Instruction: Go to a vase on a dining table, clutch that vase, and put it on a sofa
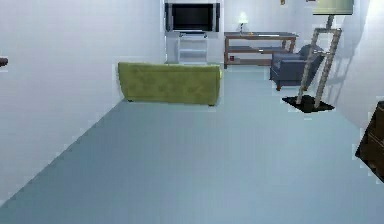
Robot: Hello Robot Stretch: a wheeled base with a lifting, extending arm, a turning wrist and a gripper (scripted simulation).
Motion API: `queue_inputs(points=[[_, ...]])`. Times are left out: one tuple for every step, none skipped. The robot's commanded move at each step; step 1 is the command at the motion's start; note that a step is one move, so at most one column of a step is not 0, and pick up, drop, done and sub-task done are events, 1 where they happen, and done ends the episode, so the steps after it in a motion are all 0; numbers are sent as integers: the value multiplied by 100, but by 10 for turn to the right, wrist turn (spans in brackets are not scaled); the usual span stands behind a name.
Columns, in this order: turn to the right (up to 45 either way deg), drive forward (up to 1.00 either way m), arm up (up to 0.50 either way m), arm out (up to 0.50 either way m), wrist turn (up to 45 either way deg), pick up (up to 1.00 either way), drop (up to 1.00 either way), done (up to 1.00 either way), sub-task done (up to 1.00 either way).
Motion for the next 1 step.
queue_inputs(points=[[90,0,0,0,0,0,0,0,0]])
